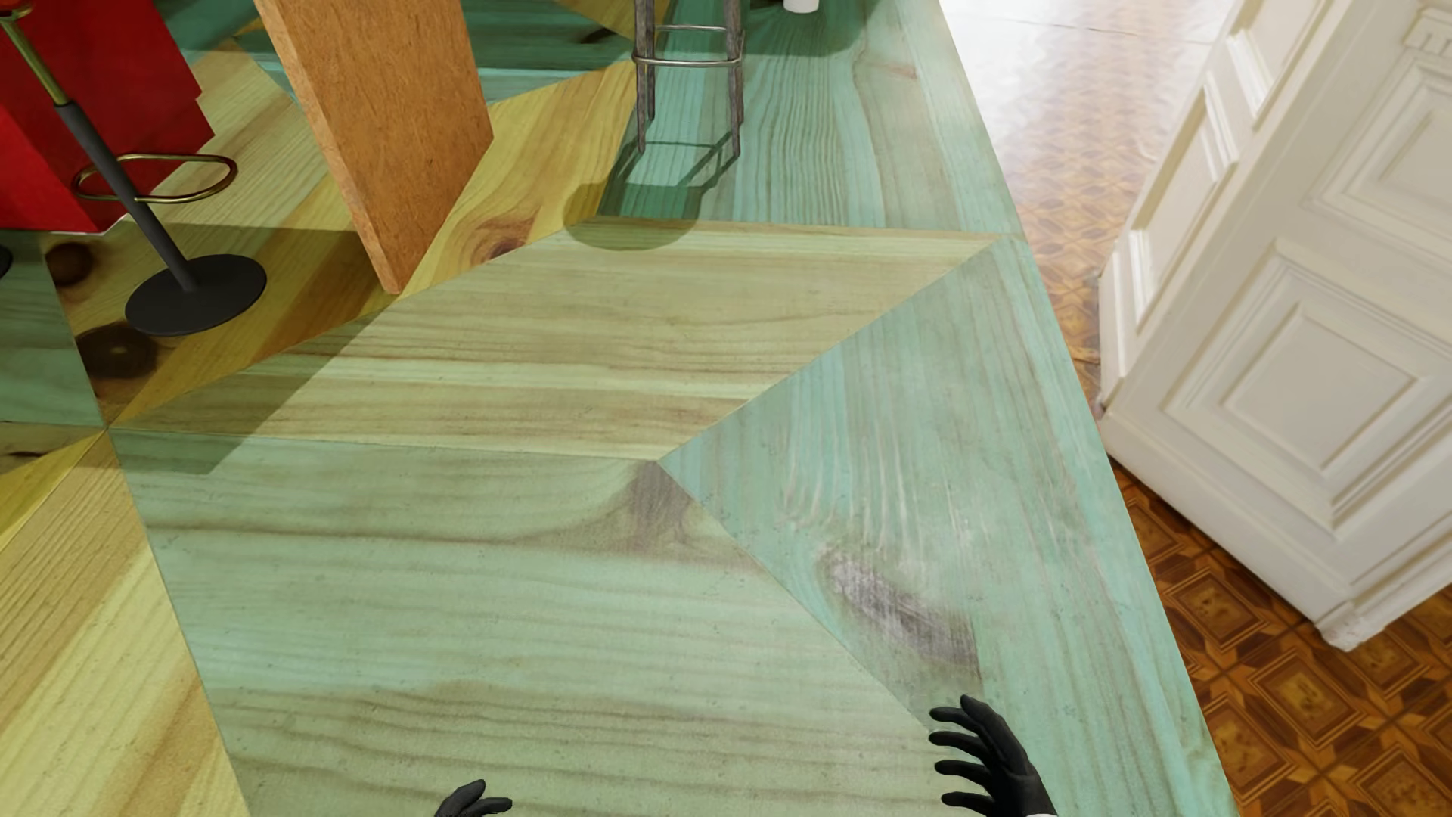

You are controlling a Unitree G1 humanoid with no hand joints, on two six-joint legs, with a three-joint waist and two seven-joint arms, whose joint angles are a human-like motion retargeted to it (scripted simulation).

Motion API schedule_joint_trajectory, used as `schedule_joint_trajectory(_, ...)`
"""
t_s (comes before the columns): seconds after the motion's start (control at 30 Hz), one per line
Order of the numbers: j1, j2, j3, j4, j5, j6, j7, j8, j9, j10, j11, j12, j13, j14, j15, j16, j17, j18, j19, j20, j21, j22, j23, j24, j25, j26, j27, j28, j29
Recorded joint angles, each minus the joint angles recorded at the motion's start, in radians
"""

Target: Go to the stool

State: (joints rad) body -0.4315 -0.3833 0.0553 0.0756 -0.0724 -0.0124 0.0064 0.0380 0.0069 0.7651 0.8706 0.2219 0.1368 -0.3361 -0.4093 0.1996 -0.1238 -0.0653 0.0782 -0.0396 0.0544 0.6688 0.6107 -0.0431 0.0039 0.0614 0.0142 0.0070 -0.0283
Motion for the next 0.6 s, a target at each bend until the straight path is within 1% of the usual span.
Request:
schedule_joint_trajectory(0.03,0.012,0.034,-0.01,-0.002,-0.013,-0.021,0.001,-0.01,0.009,0.008,-0.083,-0.009,0.054,-0.026,-0.041,-0.044,-0.023,-0.001,0.004,0.003,-0.013,-0.031,0.01,0.002,-0.003,-0.02,0.004,0.02,0.019)
schedule_joint_trajectory(0.07,0.031,0.063,-0.019,0.002,-0.009,-0.031,-0.004,-0.017,0.022,0.006,-0.101,-0.039,0.086,-0.046,-0.053,-0.038,-0.059,-0.003,0.0,-0.017,-0.017,-0.025,0.006,0.001,0.003,-0.05,0.038,0.014,0.032)
schedule_joint_trajectory(0.1,0.05,0.094,-0.018,0.01,-0.002,-0.034,-0.011,-0.027,0.035,0.004,-0.125,-0.067,0.088,-0.067,-0.063,-0.033,-0.065,-0.006,-0.003,-0.017,-0.019,-0.014,-0.001,-0.001,0.012,-0.077,0.08,-0.002,0.03)
schedule_joint_trajectory(0.13,0.062,0.117,-0.018,0.015,0.003,-0.035,-0.016,-0.033,0.04,0.004,-0.146,-0.062,0.068,-0.088,-0.073,-0.036,-0.061,-0.008,-0.002,-0.009,-0.01,-0.03,-0.024,-0.003,0.024,-0.097,0.118,-0.017,0.021)
schedule_joint_trajectory(0.17,0.083,0.126,-0.011,0.024,0.011,-0.025,-0.019,-0.035,0.06,0.008,-0.122,-0.062,0.021,-0.11,-0.066,-0.03,-0.065,-0.008,0.002,-0.024,0.0,-0.03,-0.024,-0.007,0.037,-0.11,0.126,-0.028,0.005)
schedule_joint_trajectory(0.2,0.11,0.072,-0.011,0.024,0.017,-0.021,-0.024,-0.025,0.074,-0.011,0.012,-0.028,-0.017,-0.119,0.012,-0.02,-0.041,-0.009,0.017,-0.041,-0.017,-0.037,-0.043,-0.008,0.048,-0.117,0.111,-0.025,-0.01)
schedule_joint_trajectory(0.23,0.144,0.009,-0.011,0.02,0.014,-0.028,-0.027,-0.019,0.077,-0.046,0.126,0.009,-0.043,-0.12,0.112,-0.011,-0.015,-0.011,0.033,-0.04,-0.025,-0.027,-0.049,-0.008,0.057,-0.118,0.083,-0.014,-0.021)
schedule_joint_trajectory(0.27,0.166,-0.043,-0.019,0.015,0.002,-0.034,-0.031,-0.019,0.06,-0.074,0.113,0.039,-0.033,-0.127,0.106,-0.009,-0.019,-0.012,0.049,-0.025,-0.031,-0.023,-0.039,-0.015,0.067,-0.105,0.032,0.006,-0.02)
schedule_joint_trajectory(0.3,0.179,-0.086,-0.033,0.011,-0.01,-0.037,-0.029,-0.009,0.053,-0.056,-0.002,0.036,-0.009,-0.158,0.04,-0.031,-0.035,-0.012,0.062,-0.001,-0.057,-0.051,-0.022,-0.026,0.065,-0.079,-0.013,0.041,-0.009)
schedule_joint_trajectory(0.33,0.172,-0.115,-0.04,0.008,-0.009,-0.039,-0.026,0.006,0.064,0.032,-0.09,-0.006,0.01,-0.182,0.075,-0.052,-0.064,0.003,0.066,-0.011,-0.067,-0.08,0.006,-0.033,0.057,-0.051,-0.044,0.079,0.002)
schedule_joint_trajectory(0.37,0.098,-0.113,-0.039,0.014,0.006,-0.024,-0.031,0.007,0.072,0.235,-0.057,-0.058,0.019,-0.131,0.075,-0.043,-0.105,0.062,-0.007,-0.053,-0.06,-0.085,0.021,-0.034,0.043,-0.028,-0.05,0.101,0.01)
schedule_joint_trajectory(0.4,0.017,-0.086,-0.032,0.015,0.011,-0.009,-0.037,0.006,0.07,0.395,-0.056,-0.085,0.032,0.036,0.052,-0.034,-0.108,0.117,-0.001,-0.043,-0.066,-0.087,0.033,-0.024,0.028,-0.004,-0.052,0.093,0.001)
schedule_joint_trajectory(0.43,-0.049,-0.054,-0.029,0.008,0.007,0.015,-0.036,0.001,0.048,0.467,-0.081,-0.084,0.038,0.163,0.039,-0.035,-0.115,0.187,0.006,-0.036,-0.069,-0.079,0.044,-0.011,0.018,0.018,-0.049,0.065,-0.019)
schedule_joint_trajectory(0.47,-0.08,-0.01,-0.012,0.004,0.013,0.052,-0.027,0.0,0.023,0.439,-0.129,-0.058,0.034,0.101,0.038,-0.063,-0.111,0.199,0.011,0.003,-0.052,-0.07,0.05,0.012,0.016,0.042,-0.039,0.02,-0.047)
schedule_joint_trajectory(0.5,-0.095,0.021,-0.008,0.003,0.012,0.081,-0.014,-0.009,0.01,0.322,-0.14,-0.024,0.017,-0.014,0.02,-0.055,-0.08,0.157,0.019,0.008,-0.034,-0.1,0.003,0.044,0.018,0.07,-0.009,-0.021,-0.065)
schedule_joint_trajectory(0.53,-0.078,0.008,-0.019,0.02,0.015,0.101,-0.006,-0.016,0.007,0.095,-0.061,0.001,-0.021,-0.056,-0.002,-0.023,-0.048,0.085,0.026,0.025,-0.003,-0.074,-0.037,0.076,0.019,0.078,0.022,-0.051,-0.069)
schedule_joint_trajectory(0.57,-0.045,-0.052,-0.045,0.008,-0.009,0.068,0.017,-0.002,0.012,0.08,0.108,0.009,-0.057,-0.046,0.041,0.028,0.001,0.029,0.025,0.011,0.008,0.006,-0.021,0.096,0.012,0.073,0.039,-0.053,-0.057)
schedule_joint_trajectory(0.6,-0.018,-0.08,-0.039,0.002,-0.015,0.049,0.019,-0.008,0.011,0.071,0.131,0.009,-0.028,-0.064,0.071,0.024,-0.009,0.027,0.018,-0.022,0.014,0.008,-0.014,0.088,0.008,0.072,0.031,-0.028,-0.024)
